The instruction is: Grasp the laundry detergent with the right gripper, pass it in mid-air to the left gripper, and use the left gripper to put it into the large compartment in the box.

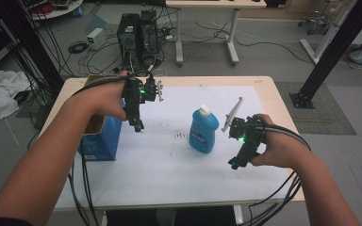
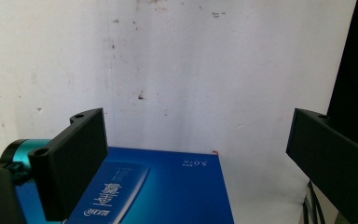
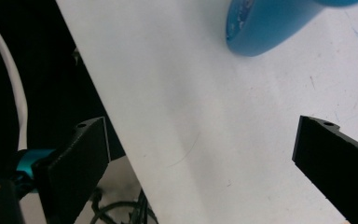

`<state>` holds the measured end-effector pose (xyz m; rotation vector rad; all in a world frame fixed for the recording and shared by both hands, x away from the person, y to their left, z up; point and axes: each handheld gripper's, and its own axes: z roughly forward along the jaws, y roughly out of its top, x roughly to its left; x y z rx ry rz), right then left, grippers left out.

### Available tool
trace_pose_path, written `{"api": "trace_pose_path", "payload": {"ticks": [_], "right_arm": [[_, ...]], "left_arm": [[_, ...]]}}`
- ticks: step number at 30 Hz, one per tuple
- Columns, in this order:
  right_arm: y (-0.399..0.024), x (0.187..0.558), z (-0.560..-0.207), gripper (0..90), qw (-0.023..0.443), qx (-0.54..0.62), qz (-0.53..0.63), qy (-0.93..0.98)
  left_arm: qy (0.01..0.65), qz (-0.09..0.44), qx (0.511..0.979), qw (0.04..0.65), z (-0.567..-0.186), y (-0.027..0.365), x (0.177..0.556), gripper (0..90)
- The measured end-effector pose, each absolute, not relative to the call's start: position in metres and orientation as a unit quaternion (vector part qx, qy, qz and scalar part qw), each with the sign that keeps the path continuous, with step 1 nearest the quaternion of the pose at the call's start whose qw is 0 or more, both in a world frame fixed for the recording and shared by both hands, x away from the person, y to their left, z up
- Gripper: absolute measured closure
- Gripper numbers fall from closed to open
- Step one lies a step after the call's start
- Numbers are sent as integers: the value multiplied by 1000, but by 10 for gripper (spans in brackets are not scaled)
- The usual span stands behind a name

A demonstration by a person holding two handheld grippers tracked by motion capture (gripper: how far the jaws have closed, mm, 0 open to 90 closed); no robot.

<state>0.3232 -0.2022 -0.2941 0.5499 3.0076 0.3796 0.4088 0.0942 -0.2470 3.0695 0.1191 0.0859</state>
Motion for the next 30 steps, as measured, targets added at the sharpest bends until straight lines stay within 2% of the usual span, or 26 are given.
{"api": "trace_pose_path", "payload": {"ticks": [5, 13, 30], "right_arm": [[-217, 331, -305, 30, 36, 194, 158, 968], [-234, 345, -326, 30, 20, 221, 217, 951], [-242, 362, -359, 30, 11, 244, 277, 929]], "left_arm": [[38, 26, 998, 38, -248, 92, 410, 53], [41, 24, 998, 35, -250, 94, 411, 53], [38, 22, 998, 35, -254, 92, 412, 53]]}}
